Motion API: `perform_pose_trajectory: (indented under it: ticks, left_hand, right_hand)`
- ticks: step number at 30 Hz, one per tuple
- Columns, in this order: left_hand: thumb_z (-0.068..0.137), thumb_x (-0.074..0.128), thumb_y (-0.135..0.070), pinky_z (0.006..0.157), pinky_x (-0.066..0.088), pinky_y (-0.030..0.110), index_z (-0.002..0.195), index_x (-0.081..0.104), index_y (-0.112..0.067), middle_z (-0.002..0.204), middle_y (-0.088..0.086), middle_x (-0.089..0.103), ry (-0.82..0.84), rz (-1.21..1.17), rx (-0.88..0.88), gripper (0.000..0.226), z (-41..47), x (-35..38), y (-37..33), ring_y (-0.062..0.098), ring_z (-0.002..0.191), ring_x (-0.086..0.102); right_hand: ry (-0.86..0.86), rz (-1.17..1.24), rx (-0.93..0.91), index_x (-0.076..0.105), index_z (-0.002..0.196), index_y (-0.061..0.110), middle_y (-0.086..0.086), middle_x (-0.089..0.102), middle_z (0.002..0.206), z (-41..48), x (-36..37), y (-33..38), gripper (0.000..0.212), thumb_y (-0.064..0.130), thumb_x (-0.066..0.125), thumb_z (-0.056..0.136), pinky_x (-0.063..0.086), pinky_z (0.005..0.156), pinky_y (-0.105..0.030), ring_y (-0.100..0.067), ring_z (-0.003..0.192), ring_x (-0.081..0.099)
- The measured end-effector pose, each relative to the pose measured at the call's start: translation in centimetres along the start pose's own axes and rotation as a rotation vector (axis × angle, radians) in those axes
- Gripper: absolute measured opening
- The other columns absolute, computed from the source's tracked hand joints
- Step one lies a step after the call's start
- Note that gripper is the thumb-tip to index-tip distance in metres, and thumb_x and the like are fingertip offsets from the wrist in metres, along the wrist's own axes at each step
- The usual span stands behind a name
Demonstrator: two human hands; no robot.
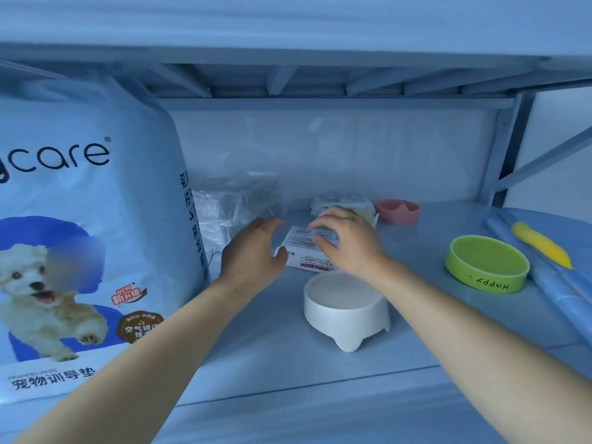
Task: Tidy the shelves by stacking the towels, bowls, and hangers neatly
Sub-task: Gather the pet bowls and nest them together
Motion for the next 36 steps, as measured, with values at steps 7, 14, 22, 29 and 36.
perform_pose_trajectory:
  ticks: [7,14,22,29,36]
  left_hand:
    - [0.080,0.057,-0.024,0.073,0.052,0.039,0.118,0.050,-0.025,0.111,0.001,0.057,-0.023,0.143,-0.111,0.038,3.9,0.7,1.0,0.025,0.099,0.058]
    - [0.078,0.060,-0.014,0.072,0.048,0.039,0.125,0.048,-0.017,0.129,0.009,0.044,-0.056,0.305,-0.222,0.049,6.0,2.0,3.5,0.030,0.116,0.043]
    - [0.081,0.056,-0.006,0.088,0.043,0.046,0.133,0.031,-0.004,0.135,0.012,0.036,0.113,0.508,-0.382,0.058,9.8,2.8,5.4,0.029,0.128,0.030]
    - [0.078,0.059,-0.004,0.084,0.041,0.045,0.123,0.042,-0.008,0.123,0.008,0.045,0.138,0.629,-0.345,0.048,10.3,3.4,4.0,0.027,0.119,0.040]
    - [0.079,0.058,-0.035,0.088,0.017,0.037,0.124,0.046,-0.020,0.107,-0.001,0.058,0.000,0.549,-0.009,0.049,9.4,5.7,-0.1,0.024,0.109,0.050]
  right_hand:
    - [0.125,0.058,-0.095,0.067,0.106,0.019,0.001,0.060,0.110,3.5,2.5,-1.5,0.021,0.026,0.061,0.087,0.045,0.088,-0.035,-0.019,0.106,0.054]
    - [0.218,0.076,-0.139,0.067,0.101,0.023,0.005,0.059,0.107,5.0,3.5,-5.3,0.016,0.030,0.061,0.087,0.045,0.085,-0.032,-0.015,0.105,0.052]
    - [0.216,0.103,-0.159,0.068,0.095,0.026,0.007,0.059,0.106,5.7,3.2,-8.4,0.013,0.031,0.062,0.085,0.046,0.082,-0.032,-0.014,0.100,0.055]
    - [0.270,0.091,-0.122,0.068,0.098,0.027,0.006,0.058,0.109,4.9,4.3,-10.5,0.016,0.033,0.061,0.086,0.045,0.085,-0.030,-0.014,0.105,0.053]
    - [0.322,0.157,-0.105,0.069,0.099,0.022,0.004,0.061,0.099,3.8,4.4,-12.1,0.017,0.028,0.064,0.084,0.045,0.083,-0.029,-0.013,0.096,0.057]
Point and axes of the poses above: each hand's wrist, its own z-axis towards the middle knuckle, its own x-axis out of the palm, y = z × x, the point moved 7 cm from there along z, towards the middle knuckle
